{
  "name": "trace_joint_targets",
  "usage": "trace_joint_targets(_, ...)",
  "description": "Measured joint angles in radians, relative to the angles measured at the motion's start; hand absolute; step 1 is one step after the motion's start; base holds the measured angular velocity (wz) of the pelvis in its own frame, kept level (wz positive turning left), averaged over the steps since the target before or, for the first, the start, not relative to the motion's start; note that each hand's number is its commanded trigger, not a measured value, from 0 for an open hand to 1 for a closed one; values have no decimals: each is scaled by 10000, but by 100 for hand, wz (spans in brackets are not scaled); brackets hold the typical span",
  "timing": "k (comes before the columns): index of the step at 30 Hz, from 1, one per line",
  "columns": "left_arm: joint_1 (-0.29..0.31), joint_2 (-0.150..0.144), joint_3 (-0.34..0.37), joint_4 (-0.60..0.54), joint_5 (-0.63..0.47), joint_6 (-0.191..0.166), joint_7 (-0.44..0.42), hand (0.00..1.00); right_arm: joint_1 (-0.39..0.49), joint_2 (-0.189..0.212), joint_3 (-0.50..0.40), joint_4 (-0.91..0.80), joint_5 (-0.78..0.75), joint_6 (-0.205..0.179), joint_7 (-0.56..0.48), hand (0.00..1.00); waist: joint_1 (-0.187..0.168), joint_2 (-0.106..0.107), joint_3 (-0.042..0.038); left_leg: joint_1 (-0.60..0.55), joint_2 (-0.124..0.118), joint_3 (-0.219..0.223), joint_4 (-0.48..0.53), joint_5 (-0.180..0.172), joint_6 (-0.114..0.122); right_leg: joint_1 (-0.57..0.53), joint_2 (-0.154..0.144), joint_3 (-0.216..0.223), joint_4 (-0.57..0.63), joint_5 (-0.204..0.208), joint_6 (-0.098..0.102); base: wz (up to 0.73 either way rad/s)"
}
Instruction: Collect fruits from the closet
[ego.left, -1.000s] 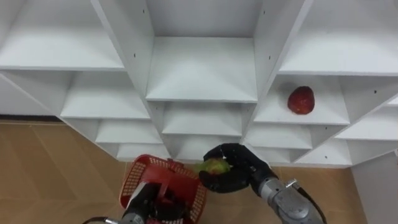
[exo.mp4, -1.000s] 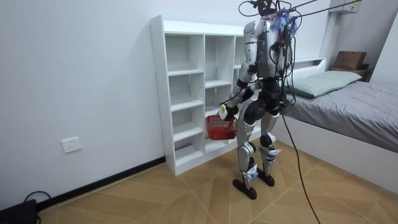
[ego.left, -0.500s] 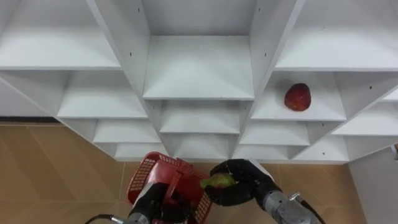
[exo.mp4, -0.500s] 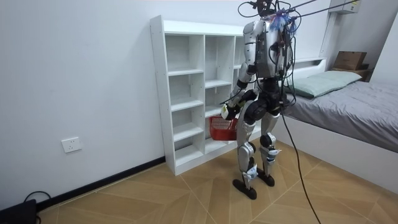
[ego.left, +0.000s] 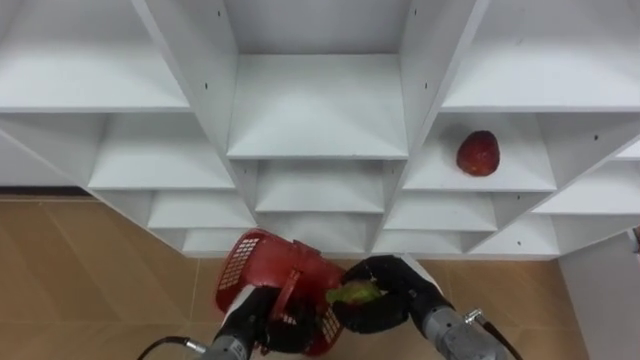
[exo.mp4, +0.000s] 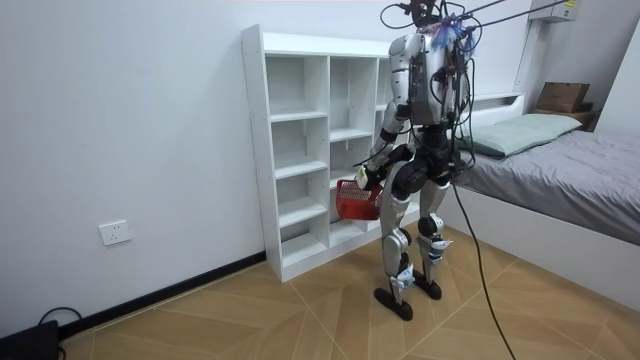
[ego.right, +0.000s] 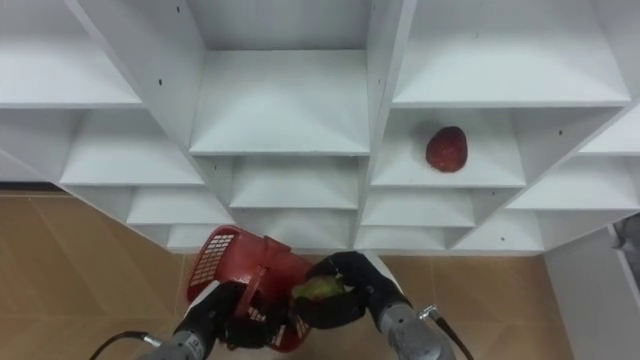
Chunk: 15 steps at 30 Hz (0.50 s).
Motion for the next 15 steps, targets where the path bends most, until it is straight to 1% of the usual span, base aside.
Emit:
trace_joint_targets(3,-4,33,-88,-87,-39,0,-3,100,1,9,2,-1,-7,2,-29,100,2,-28,-1,20,-2,3,-18,0,0,2,1,8,-3,0,0,0)
trace_joint_targets(6,-19,54,-273,-219,-687,0,-67,100,-2,39,12,9,-7,2,-53,100,-1,-57,17,67,1,15,-49,0,0,26,6,32,1,-1,1,0)
trace_joint_targets(9,-20,58,-389,-265,-950,0,-90,100,0,63,17,29,-15,3,-17,100,-3,-83,34,80,2,41,-63,0,0,28,8,52,-4,-1,1,0)
trace_joint_targets(10,-20,58,-395,-265,-950,0,-91,100,1,71,18,30,-15,4,-10,100,-3,-90,38,82,3,46,-66,0,0,28,9,56,-5,-1,1,0)
trace_joint_targets(11,-21,60,-395,-268,-947,0,-97,100,0,181,17,31,-16,6,12,100,-6,-100,44,79,4,49,-70,0,0,23,9,56,-6,-1,1,0)
trace_joint_targets(15,-20,102,-404,-324,-946,0,-270,100,-7,225,14,30,-13,8,144,100,-7,-103,47,78,4,50,-94,0,0,13,14,59,-25,-2,2,0)
